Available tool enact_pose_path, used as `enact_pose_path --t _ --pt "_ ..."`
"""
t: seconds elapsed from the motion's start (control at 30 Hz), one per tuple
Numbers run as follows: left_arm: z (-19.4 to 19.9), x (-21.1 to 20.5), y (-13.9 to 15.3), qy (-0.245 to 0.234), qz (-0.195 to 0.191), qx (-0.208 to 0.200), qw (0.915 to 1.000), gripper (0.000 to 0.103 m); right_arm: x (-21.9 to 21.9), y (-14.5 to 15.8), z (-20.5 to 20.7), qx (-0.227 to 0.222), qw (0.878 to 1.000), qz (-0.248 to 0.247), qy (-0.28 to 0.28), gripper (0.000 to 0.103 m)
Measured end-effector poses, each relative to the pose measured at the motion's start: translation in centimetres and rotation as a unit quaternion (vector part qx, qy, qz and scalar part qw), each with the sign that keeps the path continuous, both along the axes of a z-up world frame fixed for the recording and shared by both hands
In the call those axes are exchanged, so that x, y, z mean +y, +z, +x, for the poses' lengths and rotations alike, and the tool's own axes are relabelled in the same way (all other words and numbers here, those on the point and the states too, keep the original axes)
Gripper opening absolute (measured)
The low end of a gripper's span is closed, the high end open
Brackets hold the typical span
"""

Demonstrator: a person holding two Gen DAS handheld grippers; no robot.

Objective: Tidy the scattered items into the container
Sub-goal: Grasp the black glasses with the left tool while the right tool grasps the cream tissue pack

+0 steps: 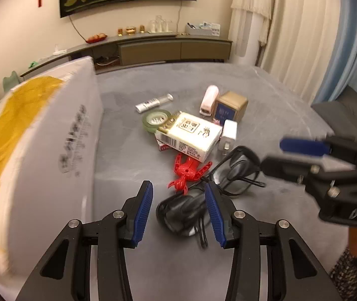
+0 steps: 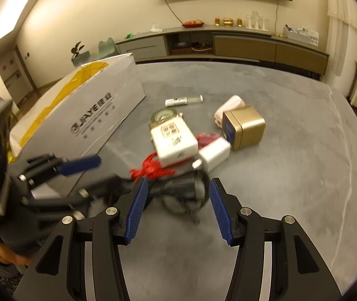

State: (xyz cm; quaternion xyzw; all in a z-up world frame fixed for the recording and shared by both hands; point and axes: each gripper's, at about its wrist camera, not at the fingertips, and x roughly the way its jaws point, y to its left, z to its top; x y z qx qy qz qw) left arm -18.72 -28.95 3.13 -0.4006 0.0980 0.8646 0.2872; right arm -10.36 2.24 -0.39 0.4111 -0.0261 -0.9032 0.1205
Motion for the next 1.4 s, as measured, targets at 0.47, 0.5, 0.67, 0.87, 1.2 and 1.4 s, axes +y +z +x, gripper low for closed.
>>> enact_pose_path --t 0.47,0.5,0.67,0.87,1.2,1.4 --pt "-1.4 -0.5 -3.2 -0.051 0.041 -0.055 0.9963 0.050 -3.3 -4.8 -8.2 -0.077 0.995 0.046 0.032 0.039" --pt "-1.6 -0.8 -3.1 -0.044 0.045 -0.055 0.9965 0.050 -3.1 -4.6 -8.2 -0.080 0.995 0.043 0.032 0.037" --pt "-3.1 -2.7 -1.7 -0.002 0.102 -0.069 0.9924 0.050 -1.7 -2.7 -7.3 -0.064 0.997 -0.006 0.042 0.038" --pt "-3.8 -2.2 -1.2 -0.008 0.137 -0.098 0.9857 0.051 -3.3 -2.7 -9.6 -0.033 0.995 0.047 0.077 0.061" --pt "-0.9 1.8 -2.5 -0.064 0.080 -0.075 0.9919 0.059 -2.9 -4.9 -11.8 -0.052 0.988 0.072 0.127 0.038" --pt "-1.4 1.8 -2.6 -0.055 0.084 -0.079 0.9918 0.059 -3.0 -3.1 -11.1 -0.009 0.986 0.096 0.135 0.062"
